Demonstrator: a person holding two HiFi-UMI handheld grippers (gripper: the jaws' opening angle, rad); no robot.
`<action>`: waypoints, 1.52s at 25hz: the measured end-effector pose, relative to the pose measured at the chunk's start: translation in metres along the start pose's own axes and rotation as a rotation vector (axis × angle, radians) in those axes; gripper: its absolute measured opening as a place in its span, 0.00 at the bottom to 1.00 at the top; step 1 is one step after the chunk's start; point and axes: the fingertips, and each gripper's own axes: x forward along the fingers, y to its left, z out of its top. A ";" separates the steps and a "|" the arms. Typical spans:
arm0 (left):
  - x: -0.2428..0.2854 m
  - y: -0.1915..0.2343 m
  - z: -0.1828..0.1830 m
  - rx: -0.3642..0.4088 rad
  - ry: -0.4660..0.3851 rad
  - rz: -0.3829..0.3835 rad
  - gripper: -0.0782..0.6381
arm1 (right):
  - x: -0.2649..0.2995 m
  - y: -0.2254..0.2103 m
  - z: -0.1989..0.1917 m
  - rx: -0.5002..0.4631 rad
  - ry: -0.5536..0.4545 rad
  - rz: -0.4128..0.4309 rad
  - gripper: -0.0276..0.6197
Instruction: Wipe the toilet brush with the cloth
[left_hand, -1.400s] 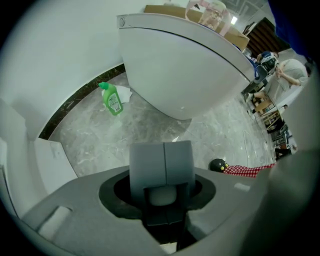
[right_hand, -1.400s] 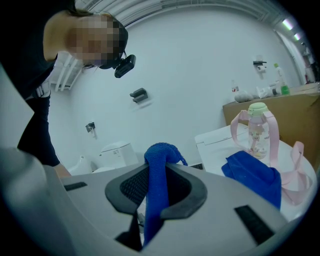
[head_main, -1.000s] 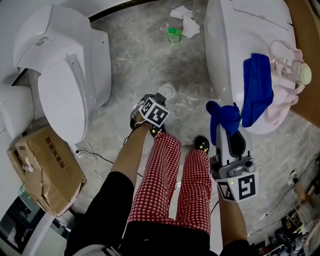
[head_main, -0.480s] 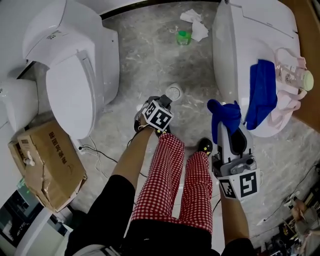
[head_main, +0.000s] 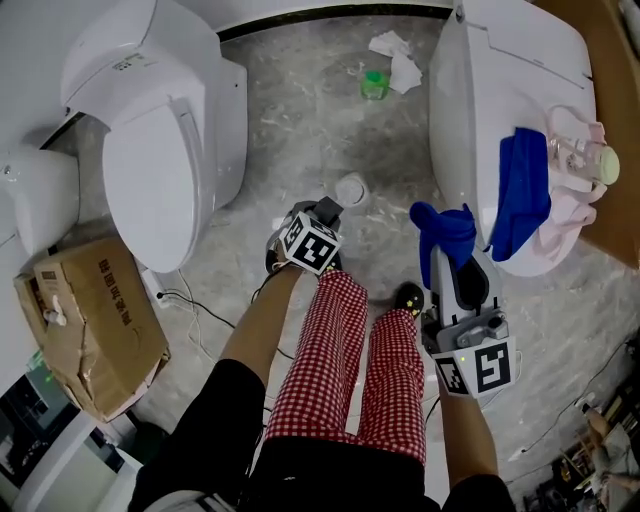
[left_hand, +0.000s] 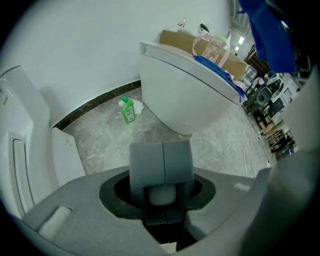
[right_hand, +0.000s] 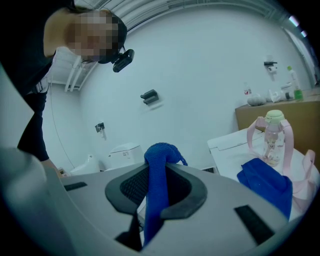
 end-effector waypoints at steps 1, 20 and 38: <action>-0.004 -0.001 0.000 -0.004 -0.010 0.002 0.35 | -0.001 0.002 0.000 -0.002 -0.001 0.001 0.14; -0.076 -0.019 -0.015 -0.067 -0.154 0.034 0.35 | -0.019 0.053 0.016 -0.042 -0.024 0.079 0.14; -0.135 -0.042 -0.010 -0.203 -0.298 0.074 0.35 | -0.039 0.069 0.045 -0.066 -0.045 0.125 0.14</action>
